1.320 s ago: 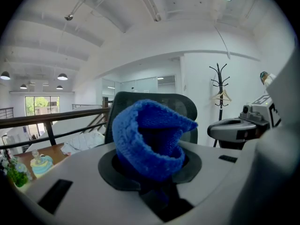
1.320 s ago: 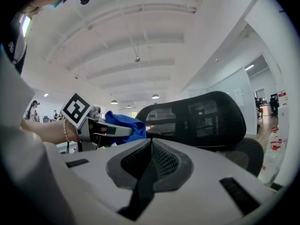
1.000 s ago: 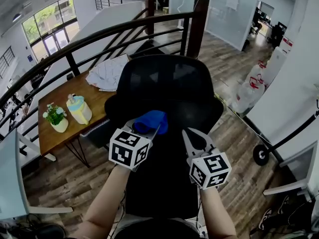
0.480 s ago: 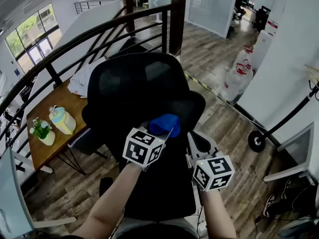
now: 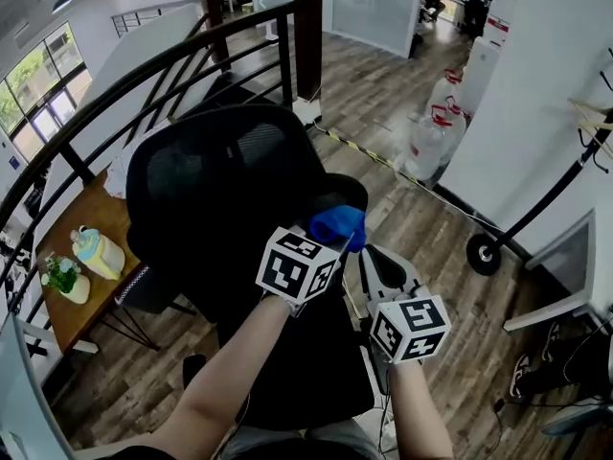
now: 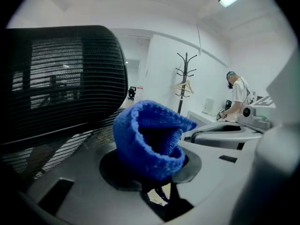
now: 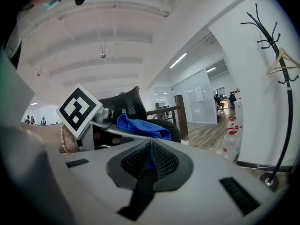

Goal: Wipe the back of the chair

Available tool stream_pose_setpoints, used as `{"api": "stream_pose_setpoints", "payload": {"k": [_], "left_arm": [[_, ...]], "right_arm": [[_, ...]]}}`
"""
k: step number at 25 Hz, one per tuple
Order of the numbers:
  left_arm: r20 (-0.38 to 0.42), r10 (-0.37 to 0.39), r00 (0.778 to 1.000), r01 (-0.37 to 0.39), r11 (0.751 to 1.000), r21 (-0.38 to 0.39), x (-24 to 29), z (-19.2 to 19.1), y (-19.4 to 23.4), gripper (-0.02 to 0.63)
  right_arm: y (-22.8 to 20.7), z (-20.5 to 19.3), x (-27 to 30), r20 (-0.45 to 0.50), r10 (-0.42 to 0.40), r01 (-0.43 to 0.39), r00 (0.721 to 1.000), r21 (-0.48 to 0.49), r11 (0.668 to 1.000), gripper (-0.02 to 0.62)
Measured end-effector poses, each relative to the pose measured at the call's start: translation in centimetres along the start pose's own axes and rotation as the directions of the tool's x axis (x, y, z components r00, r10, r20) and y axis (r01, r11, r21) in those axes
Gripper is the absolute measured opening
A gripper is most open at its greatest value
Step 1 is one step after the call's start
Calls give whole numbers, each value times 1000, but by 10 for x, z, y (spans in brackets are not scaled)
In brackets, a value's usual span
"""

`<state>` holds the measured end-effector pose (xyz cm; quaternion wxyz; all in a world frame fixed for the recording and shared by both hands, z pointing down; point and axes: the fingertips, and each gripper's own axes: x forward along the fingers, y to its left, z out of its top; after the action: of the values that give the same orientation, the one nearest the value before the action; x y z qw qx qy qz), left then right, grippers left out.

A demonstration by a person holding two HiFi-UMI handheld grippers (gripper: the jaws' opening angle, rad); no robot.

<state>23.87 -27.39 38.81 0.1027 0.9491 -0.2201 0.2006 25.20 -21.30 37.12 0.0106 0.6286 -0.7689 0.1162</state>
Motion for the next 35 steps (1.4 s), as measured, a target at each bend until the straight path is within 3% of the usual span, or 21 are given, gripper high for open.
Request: {"api": "stream_pose_setpoints", "payload": {"k": [5, 11, 15, 24, 35], "left_arm": [[-15, 3, 1000, -3, 1000, 8, 21, 1, 6, 120], [-78, 98, 992, -99, 995, -4, 32, -11, 31, 119], [-74, 106, 992, -108, 994, -22, 27, -13, 38, 118], [-53, 179, 983, -182, 981, -65, -12, -21, 67, 118], [-53, 291, 955, -296, 946, -136, -78, -43, 110, 118]], "right_arm": [[-9, -1, 3, -6, -12, 12, 1000, 3, 1000, 29], [-7, -3, 10, -13, -4, 4, 1000, 8, 1000, 29], [0, -7, 14, -23, 10, -9, 1000, 8, 1000, 29], [23, -17, 24, -51, 52, -52, 997, 1, 999, 29], [74, -40, 44, -114, 163, -164, 980, 6, 986, 29]]}}
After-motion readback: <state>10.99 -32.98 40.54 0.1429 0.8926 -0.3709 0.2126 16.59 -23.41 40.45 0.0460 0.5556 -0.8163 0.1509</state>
